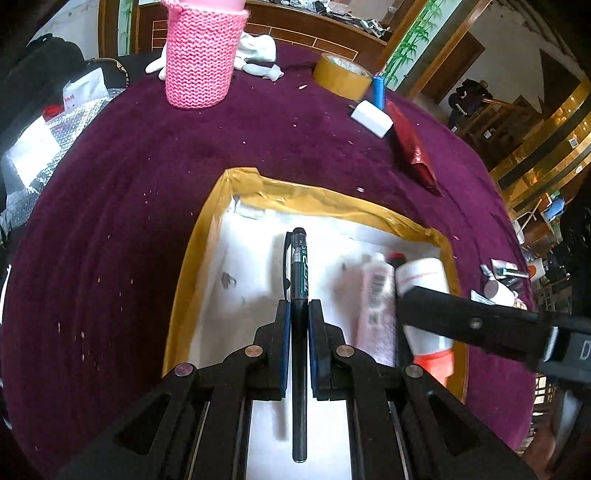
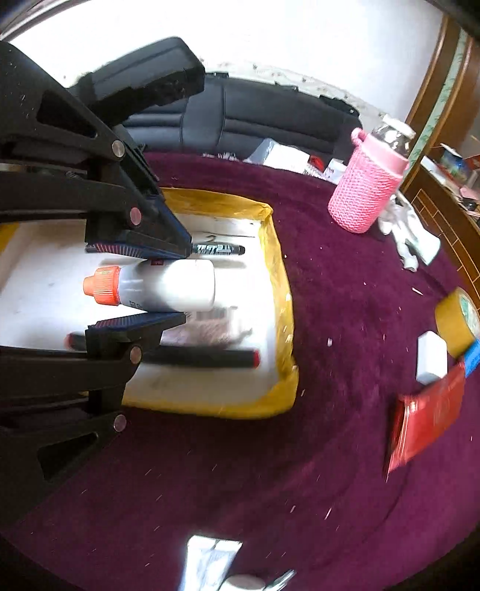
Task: Organize objects
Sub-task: 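Carry the pen and bottle over the white tray and lower them in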
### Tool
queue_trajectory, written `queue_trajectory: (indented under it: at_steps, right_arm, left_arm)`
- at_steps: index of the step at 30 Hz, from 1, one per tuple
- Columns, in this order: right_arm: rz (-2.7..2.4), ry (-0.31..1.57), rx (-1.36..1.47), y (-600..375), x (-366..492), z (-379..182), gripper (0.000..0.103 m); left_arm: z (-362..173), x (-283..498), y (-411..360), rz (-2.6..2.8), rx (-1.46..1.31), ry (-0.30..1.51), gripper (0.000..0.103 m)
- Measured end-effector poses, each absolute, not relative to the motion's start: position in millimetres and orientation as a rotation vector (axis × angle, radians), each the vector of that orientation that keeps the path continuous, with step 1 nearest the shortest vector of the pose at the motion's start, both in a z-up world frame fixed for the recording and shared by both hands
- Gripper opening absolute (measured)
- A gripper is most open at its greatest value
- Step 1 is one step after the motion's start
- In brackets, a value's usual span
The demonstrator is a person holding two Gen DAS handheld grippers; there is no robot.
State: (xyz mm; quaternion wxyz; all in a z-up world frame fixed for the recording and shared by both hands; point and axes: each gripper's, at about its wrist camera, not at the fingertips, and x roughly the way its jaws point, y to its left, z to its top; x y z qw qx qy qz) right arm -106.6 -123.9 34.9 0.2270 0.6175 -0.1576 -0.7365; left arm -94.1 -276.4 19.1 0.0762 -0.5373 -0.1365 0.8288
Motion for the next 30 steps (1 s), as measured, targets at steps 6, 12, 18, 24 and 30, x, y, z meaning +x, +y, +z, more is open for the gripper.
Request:
queue_trajectory:
  at_steps: [6,12,18,24,30]
  right_arm:
    - [-2.025,-0.435,1.744,-139,-117,13,0.025]
    - [-2.011,-0.424,1.747,-140,-122,9,0.025]
    - [-2.019,-0.43,1.745,-135,-125,11,0.025]
    - [-2.054,-0.409,1.706,-128,-122,26,0.025]
    - [-2.165,-0.301,1.642,-115,-106,56,0.026]
  left_arm:
    - [15,-100,-283,2.475,-1.607,-0.452,0.006]
    - [20,-100,-284,2.452,-1.593,-0.465,0.016]
    - [36,-92,-285,2.496,-1.562,-0.461,0.043]
    - [54,-77,-295,2.554,-1.54,-0.504,0.044]
    - [74,-55,-294,2.625,-1.502,-0.495,0.046]
